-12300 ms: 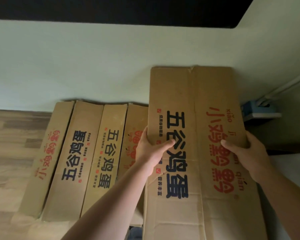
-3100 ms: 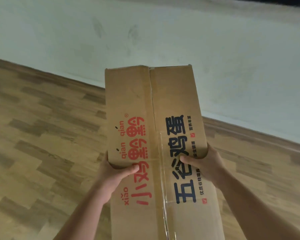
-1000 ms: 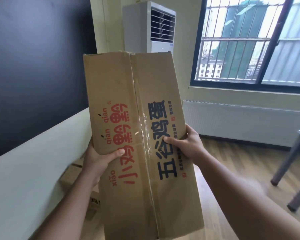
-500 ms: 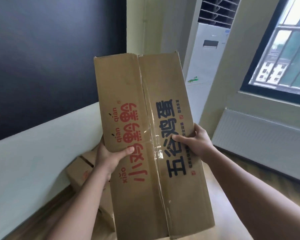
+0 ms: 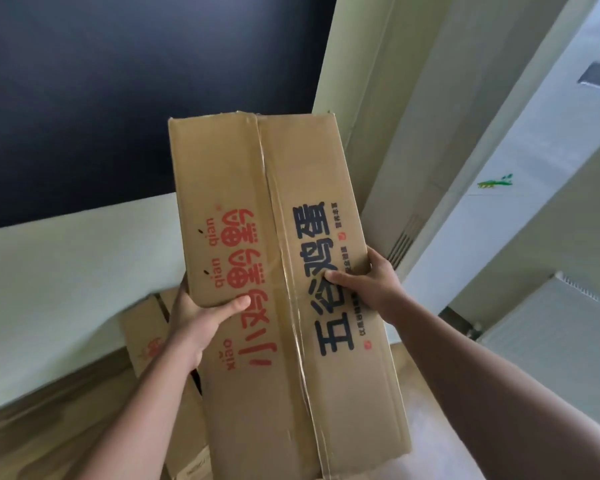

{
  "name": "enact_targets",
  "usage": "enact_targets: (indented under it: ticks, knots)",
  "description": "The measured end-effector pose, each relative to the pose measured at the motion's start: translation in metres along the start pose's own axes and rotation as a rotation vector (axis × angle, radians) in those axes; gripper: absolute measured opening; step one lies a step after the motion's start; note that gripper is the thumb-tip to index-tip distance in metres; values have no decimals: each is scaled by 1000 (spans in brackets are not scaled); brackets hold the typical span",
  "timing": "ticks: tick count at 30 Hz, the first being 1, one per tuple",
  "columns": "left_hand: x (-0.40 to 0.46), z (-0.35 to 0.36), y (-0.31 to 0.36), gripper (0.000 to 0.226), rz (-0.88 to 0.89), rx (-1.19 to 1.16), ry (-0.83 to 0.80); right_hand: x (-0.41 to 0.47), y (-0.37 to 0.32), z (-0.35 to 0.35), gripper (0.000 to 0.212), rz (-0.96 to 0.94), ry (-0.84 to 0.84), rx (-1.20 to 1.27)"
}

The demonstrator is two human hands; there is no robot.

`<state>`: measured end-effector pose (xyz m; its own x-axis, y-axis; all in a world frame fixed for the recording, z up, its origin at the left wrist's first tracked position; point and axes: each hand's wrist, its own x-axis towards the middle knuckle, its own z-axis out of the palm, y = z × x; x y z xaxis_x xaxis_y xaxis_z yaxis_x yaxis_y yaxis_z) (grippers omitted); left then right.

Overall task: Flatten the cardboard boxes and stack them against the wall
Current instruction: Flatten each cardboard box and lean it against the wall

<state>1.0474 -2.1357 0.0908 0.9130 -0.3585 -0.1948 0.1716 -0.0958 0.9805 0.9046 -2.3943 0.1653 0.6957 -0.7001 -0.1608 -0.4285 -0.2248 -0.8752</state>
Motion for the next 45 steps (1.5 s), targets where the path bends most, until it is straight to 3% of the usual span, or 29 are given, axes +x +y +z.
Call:
enact_targets:
  ticks: [10,16,21,25,27,29,31,38,45]
  knots:
    - [105,64,-20,102,-247,-4,185,195,29,28,76,120,-260,-101]
    - [155,134,-50,104,-385,-50,329,314,75,33,64,142,-446,-206]
    - [202,179,-60,76,-458,-40,421,394,106,47,79,154,-557,-213]
    - [238,184,-65,71,-489,11,403,429,125,67,80,176,-582,-208]
    - [261,183,-72,61,-508,29,401,445,130,80,98,133,-580,-252]
    - [282,178,-77,57,-520,40,390,462,138,97,133,77,-541,-359]
    - [299,171,-86,57,-537,47,389,477,144,116,144,26,-529,-520]
    - [353,153,-128,95,-623,29,431,509,157,158,127,58,-532,-783]
    - [377,145,-184,88,-684,-7,450,511,194,198,105,43,-438,-995]
